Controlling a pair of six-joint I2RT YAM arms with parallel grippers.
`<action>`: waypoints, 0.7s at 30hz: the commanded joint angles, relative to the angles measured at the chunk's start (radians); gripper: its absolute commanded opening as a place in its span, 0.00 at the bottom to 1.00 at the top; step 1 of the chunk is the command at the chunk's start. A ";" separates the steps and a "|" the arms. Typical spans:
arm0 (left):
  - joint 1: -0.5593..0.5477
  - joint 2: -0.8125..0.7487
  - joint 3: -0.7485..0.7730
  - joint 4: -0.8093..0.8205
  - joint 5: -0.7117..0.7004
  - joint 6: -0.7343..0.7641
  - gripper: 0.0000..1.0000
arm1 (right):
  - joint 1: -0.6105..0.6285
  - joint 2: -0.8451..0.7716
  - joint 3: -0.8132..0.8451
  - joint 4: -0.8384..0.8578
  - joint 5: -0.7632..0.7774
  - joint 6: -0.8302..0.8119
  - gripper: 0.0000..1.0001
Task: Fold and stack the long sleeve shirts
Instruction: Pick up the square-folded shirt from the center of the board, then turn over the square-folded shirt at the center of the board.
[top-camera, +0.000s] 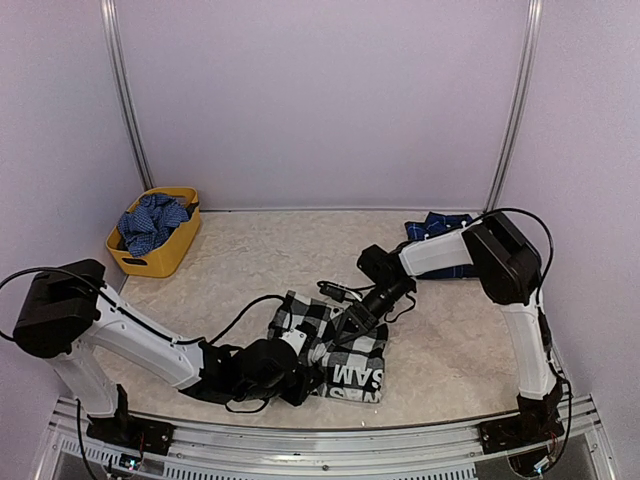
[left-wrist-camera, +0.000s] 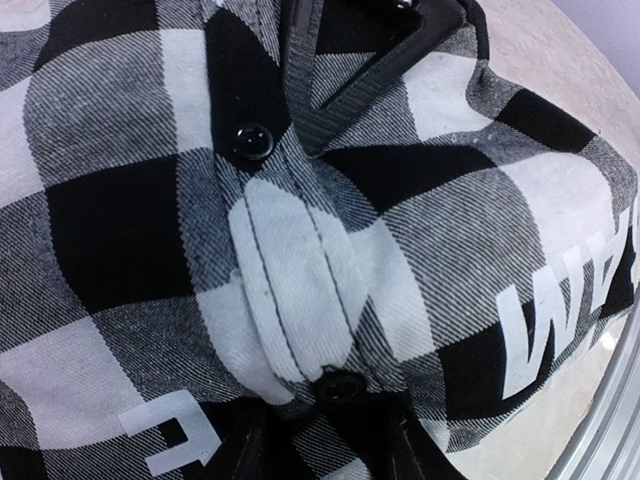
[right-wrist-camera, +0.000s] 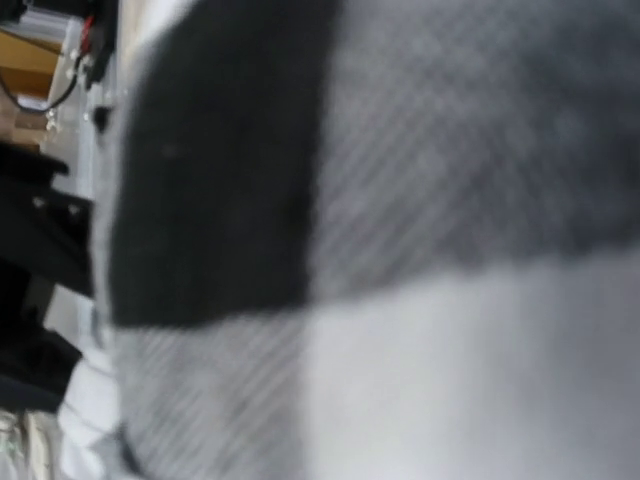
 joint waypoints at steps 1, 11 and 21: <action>-0.001 -0.018 -0.026 -0.086 -0.042 0.009 0.37 | -0.029 -0.051 -0.041 -0.027 0.034 0.021 0.16; 0.000 -0.126 -0.042 -0.151 -0.121 -0.004 0.43 | -0.094 -0.326 -0.019 -0.068 0.332 0.125 0.00; 0.135 -0.460 -0.095 -0.274 -0.111 -0.059 0.66 | -0.067 -0.499 0.228 -0.268 1.258 0.282 0.00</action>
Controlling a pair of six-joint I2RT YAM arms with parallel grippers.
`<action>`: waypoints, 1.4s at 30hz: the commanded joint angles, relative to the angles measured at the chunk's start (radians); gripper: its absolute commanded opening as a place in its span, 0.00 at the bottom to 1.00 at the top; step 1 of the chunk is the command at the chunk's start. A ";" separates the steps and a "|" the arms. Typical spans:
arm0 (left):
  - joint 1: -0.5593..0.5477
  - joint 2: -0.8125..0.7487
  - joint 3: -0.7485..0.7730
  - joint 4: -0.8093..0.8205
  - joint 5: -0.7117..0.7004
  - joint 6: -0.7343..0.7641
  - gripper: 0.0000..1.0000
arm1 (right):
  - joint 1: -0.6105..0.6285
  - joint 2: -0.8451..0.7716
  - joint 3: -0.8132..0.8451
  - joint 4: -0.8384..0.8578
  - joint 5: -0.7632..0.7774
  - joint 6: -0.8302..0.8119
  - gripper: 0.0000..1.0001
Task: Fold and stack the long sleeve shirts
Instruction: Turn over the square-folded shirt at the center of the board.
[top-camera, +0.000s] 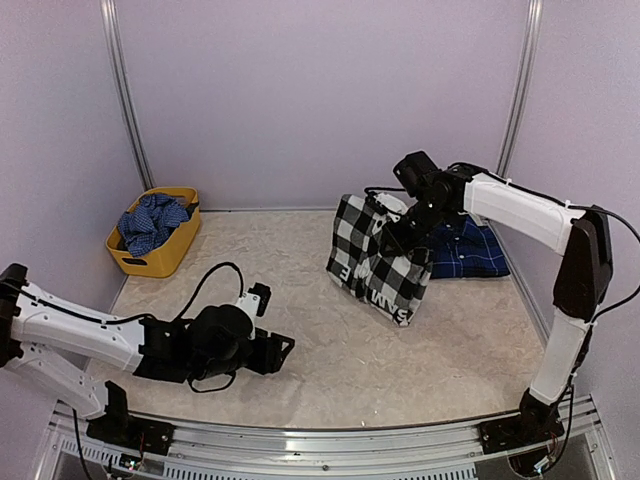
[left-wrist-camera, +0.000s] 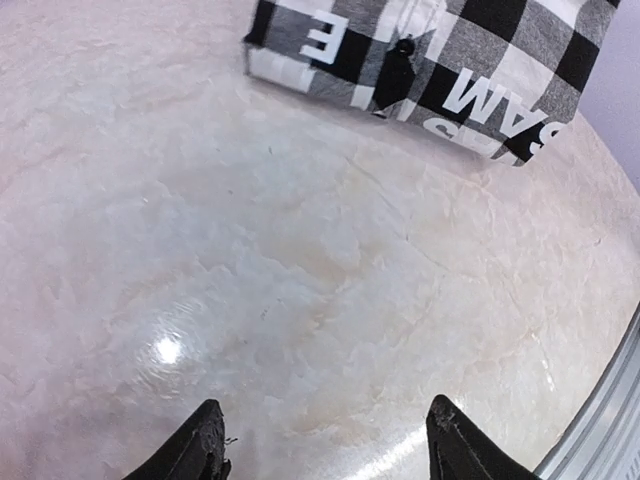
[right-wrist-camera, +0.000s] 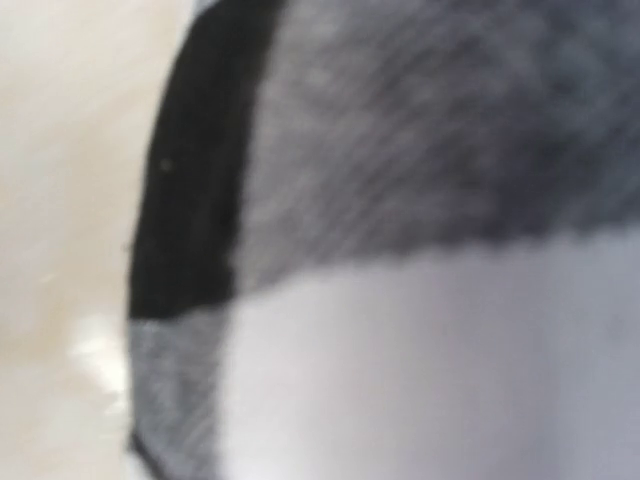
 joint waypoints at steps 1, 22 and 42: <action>0.103 -0.160 -0.035 -0.076 0.024 -0.031 0.68 | 0.035 -0.069 0.110 -0.113 0.517 0.070 0.00; 0.369 -0.479 -0.069 -0.270 0.080 -0.013 0.75 | 0.591 0.456 0.341 -0.524 0.983 0.634 0.32; 0.422 -0.497 -0.064 -0.278 0.088 -0.031 0.85 | 0.795 0.205 0.130 -0.130 0.660 0.558 1.00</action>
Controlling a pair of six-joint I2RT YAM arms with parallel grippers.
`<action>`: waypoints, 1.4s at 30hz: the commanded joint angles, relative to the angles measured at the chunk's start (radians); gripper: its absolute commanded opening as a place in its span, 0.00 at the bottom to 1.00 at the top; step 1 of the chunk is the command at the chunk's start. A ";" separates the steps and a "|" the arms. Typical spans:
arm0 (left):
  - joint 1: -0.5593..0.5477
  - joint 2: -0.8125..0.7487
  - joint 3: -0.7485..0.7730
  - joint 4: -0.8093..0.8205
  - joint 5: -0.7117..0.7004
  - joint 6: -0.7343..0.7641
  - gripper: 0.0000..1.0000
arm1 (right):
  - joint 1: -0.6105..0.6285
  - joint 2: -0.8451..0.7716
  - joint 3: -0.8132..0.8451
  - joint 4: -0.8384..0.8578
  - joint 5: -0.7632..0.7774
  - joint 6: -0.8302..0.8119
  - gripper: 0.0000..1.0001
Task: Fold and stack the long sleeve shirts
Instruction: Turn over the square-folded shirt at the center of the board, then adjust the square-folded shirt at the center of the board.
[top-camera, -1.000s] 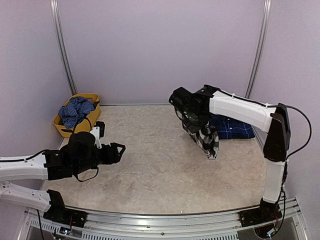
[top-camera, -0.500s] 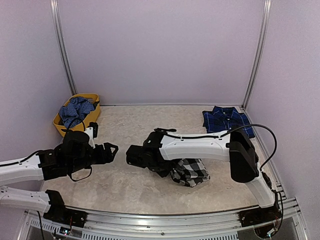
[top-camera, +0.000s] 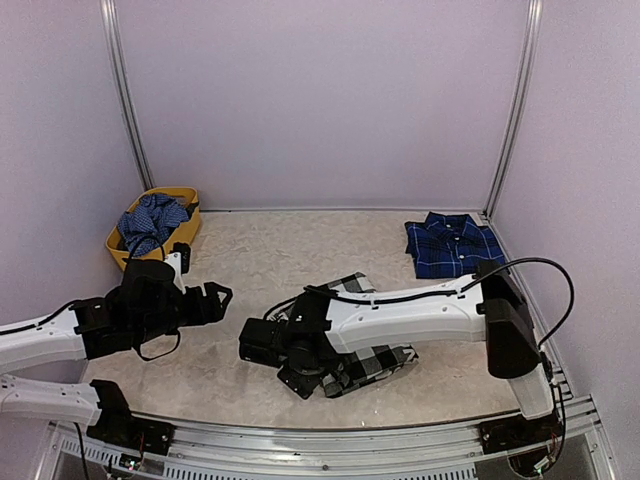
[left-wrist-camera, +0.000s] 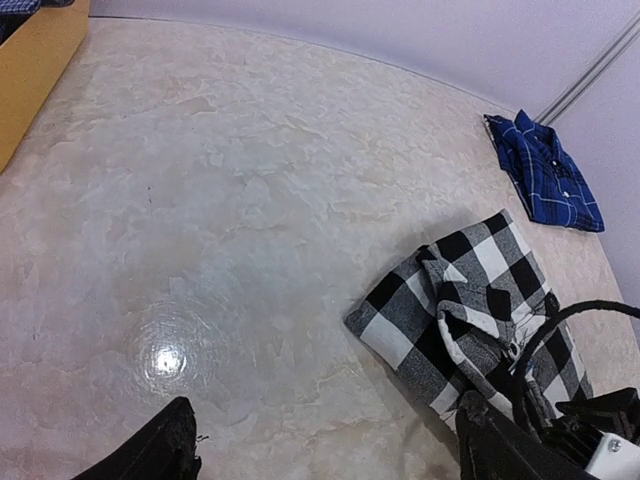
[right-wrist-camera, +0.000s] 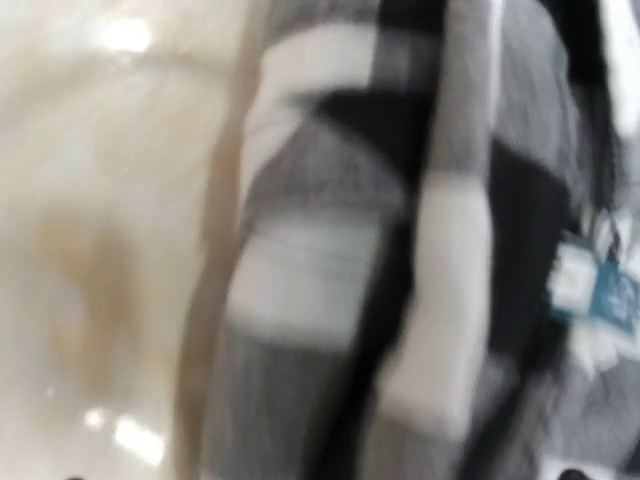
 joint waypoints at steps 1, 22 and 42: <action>0.011 -0.011 -0.004 0.015 0.027 -0.020 0.86 | -0.005 -0.235 -0.166 0.233 -0.112 -0.068 1.00; -0.145 0.422 -0.067 0.609 0.327 -0.303 0.91 | -0.616 -0.740 -1.104 0.915 -0.718 -0.064 1.00; -0.148 0.190 -0.045 0.041 -0.049 -0.358 0.97 | -0.164 -0.406 -0.852 1.152 -0.796 0.049 0.96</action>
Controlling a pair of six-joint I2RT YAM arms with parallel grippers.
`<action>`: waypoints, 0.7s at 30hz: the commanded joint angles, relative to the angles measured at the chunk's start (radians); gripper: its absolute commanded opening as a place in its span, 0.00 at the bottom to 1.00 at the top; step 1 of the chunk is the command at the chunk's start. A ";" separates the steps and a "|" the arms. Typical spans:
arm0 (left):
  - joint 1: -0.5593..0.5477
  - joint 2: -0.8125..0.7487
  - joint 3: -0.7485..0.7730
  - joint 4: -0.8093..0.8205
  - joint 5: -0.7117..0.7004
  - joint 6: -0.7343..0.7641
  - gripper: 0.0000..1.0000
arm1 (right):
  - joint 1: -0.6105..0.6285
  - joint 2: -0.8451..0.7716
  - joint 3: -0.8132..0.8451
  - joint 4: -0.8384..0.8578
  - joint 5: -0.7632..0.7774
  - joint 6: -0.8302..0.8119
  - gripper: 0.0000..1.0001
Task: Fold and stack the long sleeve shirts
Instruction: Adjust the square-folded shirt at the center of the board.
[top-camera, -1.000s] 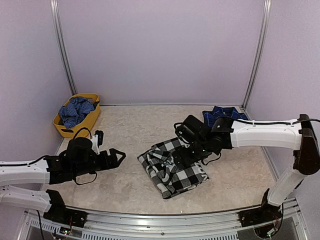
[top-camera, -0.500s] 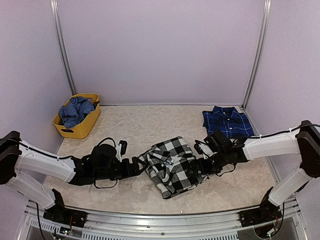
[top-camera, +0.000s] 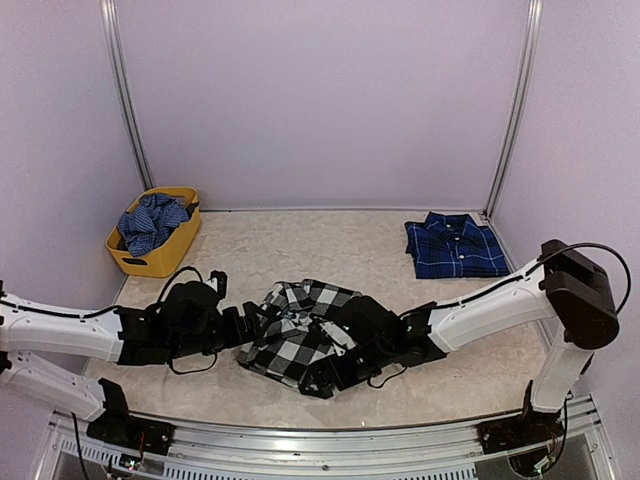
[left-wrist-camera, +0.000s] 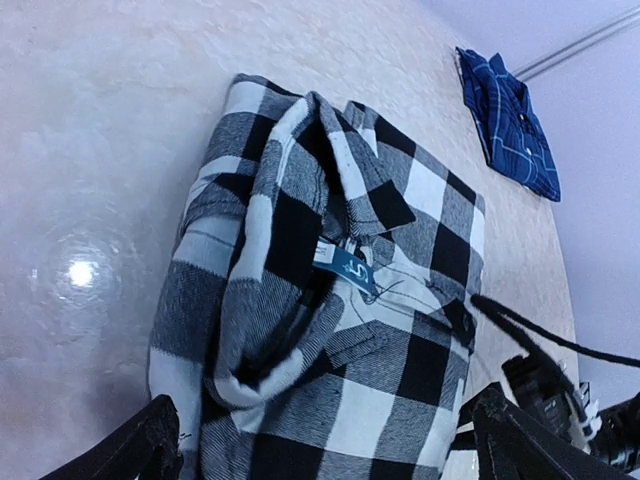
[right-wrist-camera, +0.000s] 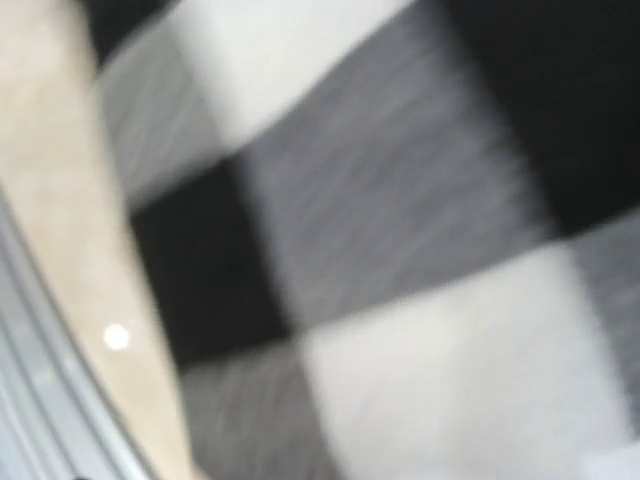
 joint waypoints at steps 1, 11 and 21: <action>0.021 -0.159 -0.034 -0.232 -0.153 -0.042 0.97 | 0.061 0.096 0.173 -0.041 0.005 -0.069 0.96; -0.005 -0.248 -0.123 -0.183 -0.108 -0.124 0.99 | -0.132 -0.089 0.239 -0.324 0.229 -0.240 0.98; -0.127 -0.173 -0.230 0.027 -0.109 -0.314 0.99 | -0.381 0.094 0.431 -0.341 0.077 -0.398 0.97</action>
